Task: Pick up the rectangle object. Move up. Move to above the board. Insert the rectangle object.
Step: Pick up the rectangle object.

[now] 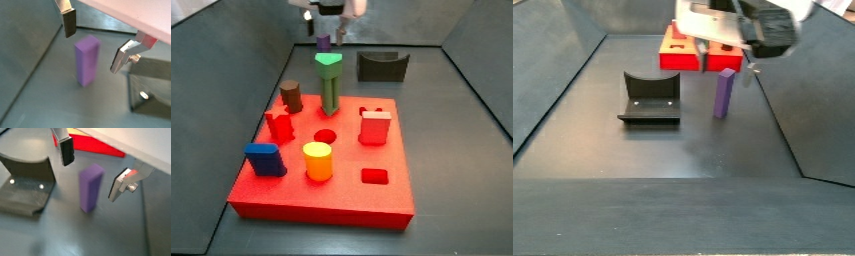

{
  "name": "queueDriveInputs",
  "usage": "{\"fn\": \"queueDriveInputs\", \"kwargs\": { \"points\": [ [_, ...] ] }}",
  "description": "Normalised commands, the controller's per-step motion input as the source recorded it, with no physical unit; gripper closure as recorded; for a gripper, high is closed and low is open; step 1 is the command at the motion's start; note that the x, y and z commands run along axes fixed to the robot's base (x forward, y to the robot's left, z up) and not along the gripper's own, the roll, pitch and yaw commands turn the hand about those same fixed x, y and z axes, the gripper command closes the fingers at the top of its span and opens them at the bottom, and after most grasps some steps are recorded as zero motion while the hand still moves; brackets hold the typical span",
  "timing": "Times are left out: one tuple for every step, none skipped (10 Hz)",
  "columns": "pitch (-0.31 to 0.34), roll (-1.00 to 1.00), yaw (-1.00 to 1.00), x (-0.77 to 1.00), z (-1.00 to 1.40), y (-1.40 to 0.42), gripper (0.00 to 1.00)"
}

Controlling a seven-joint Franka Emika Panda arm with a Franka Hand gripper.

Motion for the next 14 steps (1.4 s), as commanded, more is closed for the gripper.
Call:
{"fn": "queueDriveInputs", "kwargs": {
  "points": [
    [-0.09,-0.14,-0.03,-0.07,-0.05,0.11,0.0],
    [0.0,-0.01,0.0,0.0,0.0,0.0,0.0],
    [-0.003,-0.06,0.0,0.14,-0.23,-0.02,0.0],
    [0.0,-0.06,0.0,0.0,-0.55,-0.07,0.0],
    [-0.004,-0.05,0.48,-0.07,-0.35,0.0,0.0],
    [-0.034,-0.11,0.19,0.0,-0.27,0.0,0.0],
    [-0.017,-0.06,0.07,0.0,-0.08,0.0,0.0],
    [0.0,0.0,0.0,0.0,-0.03,-0.03,0.0],
    [0.0,0.0,-0.34,0.0,-0.03,-0.03,0.0],
    [0.0,0.0,0.0,0.0,0.0,0.0,1.0],
    [0.0,0.0,0.0,0.0,0.0,0.0,1.0],
    [0.0,0.0,0.0,0.0,0.0,0.0,1.0],
    [0.0,0.0,0.0,0.0,0.0,0.0,1.0],
    [0.0,0.0,0.0,0.0,0.0,0.0,1.0]
  ]
}}
